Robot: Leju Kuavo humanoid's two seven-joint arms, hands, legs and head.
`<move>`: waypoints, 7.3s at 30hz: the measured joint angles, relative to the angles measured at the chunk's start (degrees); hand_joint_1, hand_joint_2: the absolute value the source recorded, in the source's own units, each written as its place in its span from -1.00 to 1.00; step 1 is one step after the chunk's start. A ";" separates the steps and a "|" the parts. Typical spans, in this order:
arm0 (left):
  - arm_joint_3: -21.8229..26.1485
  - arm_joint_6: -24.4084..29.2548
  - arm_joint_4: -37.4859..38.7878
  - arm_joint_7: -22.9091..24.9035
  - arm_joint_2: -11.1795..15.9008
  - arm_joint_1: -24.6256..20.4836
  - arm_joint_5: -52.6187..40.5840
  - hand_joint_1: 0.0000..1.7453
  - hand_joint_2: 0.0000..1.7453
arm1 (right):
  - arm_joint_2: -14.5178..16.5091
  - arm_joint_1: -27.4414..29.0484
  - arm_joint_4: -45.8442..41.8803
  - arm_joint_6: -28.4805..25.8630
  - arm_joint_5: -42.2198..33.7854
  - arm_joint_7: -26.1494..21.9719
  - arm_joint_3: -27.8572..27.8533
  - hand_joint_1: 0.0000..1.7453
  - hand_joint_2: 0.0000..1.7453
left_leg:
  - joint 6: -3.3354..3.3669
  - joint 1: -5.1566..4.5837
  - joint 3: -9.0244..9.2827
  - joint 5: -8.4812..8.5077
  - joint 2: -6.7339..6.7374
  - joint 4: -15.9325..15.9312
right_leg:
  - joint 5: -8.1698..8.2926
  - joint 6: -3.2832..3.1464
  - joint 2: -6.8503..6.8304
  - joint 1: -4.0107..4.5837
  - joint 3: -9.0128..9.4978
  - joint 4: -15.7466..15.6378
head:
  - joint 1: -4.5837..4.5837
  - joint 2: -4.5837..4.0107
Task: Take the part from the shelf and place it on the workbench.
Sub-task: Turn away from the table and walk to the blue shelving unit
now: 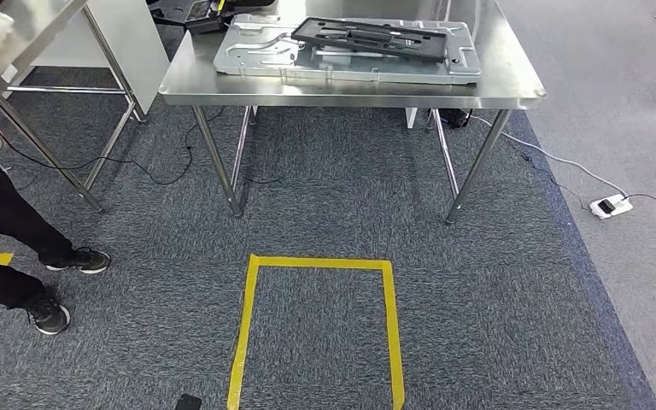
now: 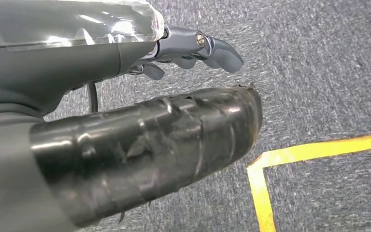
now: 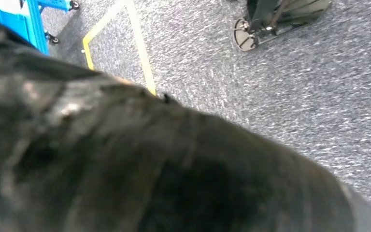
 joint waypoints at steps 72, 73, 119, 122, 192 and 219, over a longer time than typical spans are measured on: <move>0.27 -0.22 0.00 -0.10 -0.04 0.08 0.85 -1.00 -1.00 | -0.02 0.02 0.01 1.13 1.66 1.10 0.68 -1.00 -1.00 | -2.16 0.29 -6.35 -8.21 -0.46 15.96 | 1.19 -2.46 2.05 0.36 -0.19 -2.04 | -0.08 0.02; 0.27 -0.22 0.00 -0.10 -0.04 0.10 0.88 -1.00 -1.00 | -0.02 0.03 0.01 1.15 1.67 1.10 0.69 -1.00 -1.00 | -2.01 0.29 -5.26 -6.27 -0.59 13.53 | 1.20 -2.46 2.57 0.36 -0.09 -2.02 | -0.07 0.01; 0.86 -0.33 0.00 -0.06 0.13 0.30 0.79 -1.00 -1.00 | 0.39 0.16 0.21 1.22 2.44 1.04 0.78 -1.00 -1.00 | 1.01 0.30 0.64 0.46 2.05 -1.14 | -3.32 0.52 0.69 0.11 -6.15 10.26 | 0.05 0.01; 0.89 -0.34 0.00 -0.08 0.11 0.24 0.79 -1.00 -1.00 | 0.39 0.11 0.22 1.23 2.51 1.03 0.77 -1.00 -1.00 | 0.33 0.01 0.88 -0.20 3.63 -0.59 | 0.68 -0.08 -2.05 0.48 0.00 -0.62 | 0.04 0.02; 1.55 -0.57 0.00 -0.09 0.40 0.14 0.79 -1.00 -1.00 | 0.46 -0.05 0.45 2.21 3.90 1.11 0.76 -1.00 -1.00 | -1.40 0.22 -4.13 -8.11 -0.22 12.91 | 2.12 -2.40 1.26 0.71 0.34 -2.89 | 0.01 0.02; 1.60 -0.74 0.00 -0.05 0.39 -0.04 0.70 -1.00 -1.00 | 0.61 0.18 0.45 2.21 4.28 1.13 0.76 -1.00 -1.00 | -1.10 0.02 0.74 -1.61 4.17 1.42 | 1.58 -1.59 -1.05 1.00 0.95 -2.79 | 0.05 0.02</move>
